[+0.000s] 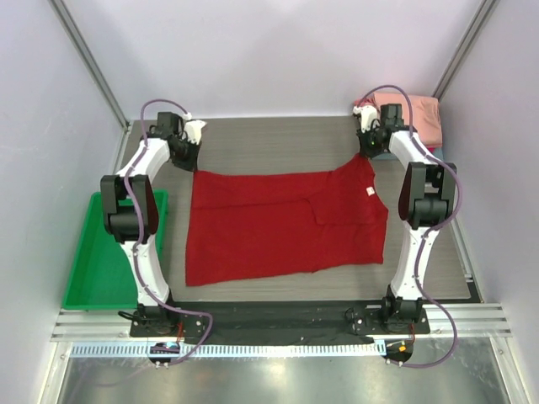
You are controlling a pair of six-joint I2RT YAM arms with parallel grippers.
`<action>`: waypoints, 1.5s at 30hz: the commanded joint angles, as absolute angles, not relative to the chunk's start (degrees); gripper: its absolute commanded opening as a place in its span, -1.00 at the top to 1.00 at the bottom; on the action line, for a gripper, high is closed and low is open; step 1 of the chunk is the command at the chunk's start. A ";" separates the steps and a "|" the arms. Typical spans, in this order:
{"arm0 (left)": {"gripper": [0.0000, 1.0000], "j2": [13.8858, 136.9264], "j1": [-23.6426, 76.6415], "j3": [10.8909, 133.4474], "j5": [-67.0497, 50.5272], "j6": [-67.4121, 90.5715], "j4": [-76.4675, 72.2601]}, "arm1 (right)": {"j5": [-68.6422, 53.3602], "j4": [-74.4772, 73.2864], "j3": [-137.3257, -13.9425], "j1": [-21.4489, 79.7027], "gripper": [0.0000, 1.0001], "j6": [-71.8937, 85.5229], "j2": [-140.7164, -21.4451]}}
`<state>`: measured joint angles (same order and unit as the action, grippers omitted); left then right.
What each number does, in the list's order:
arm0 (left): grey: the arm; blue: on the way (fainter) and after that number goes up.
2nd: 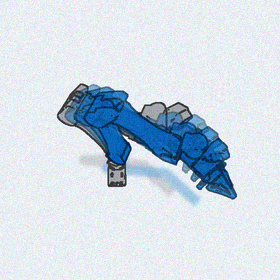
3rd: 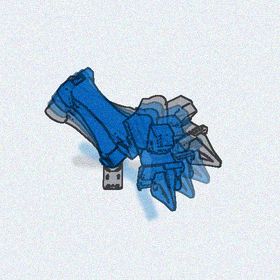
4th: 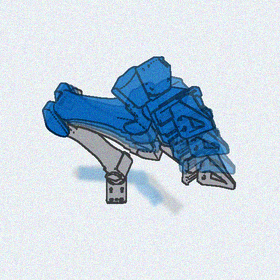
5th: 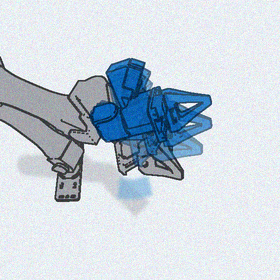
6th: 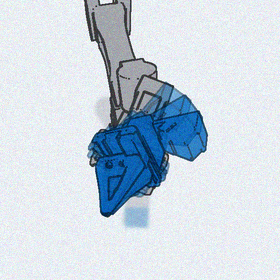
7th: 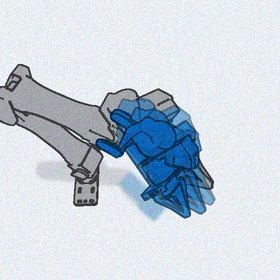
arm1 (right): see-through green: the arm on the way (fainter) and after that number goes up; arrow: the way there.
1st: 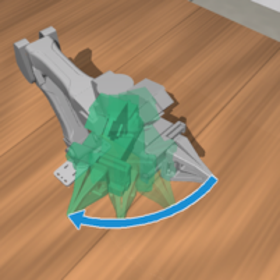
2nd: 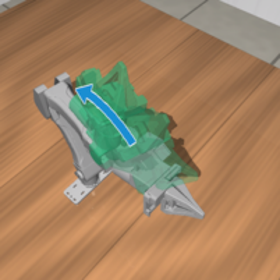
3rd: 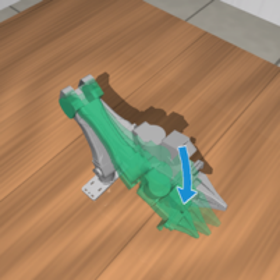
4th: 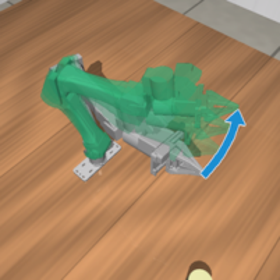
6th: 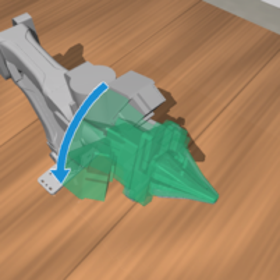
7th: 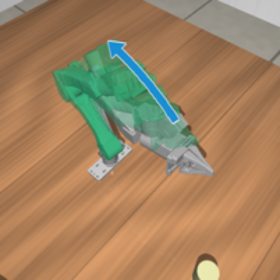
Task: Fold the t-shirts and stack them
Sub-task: Fold the tshirt
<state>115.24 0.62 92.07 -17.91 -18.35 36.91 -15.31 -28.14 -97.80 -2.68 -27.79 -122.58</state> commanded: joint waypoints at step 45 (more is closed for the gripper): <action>1.00 65.12 -4.04 98.00 -20.38 -15.47 39.55 | -12.56 -35.43 -100.65 1.85 0.98 -32.17 -62.39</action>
<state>60.51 -3.68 98.61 -19.03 -14.48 40.21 -14.09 -39.24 -102.35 1.78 -29.78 -57.45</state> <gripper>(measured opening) 0.005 0.062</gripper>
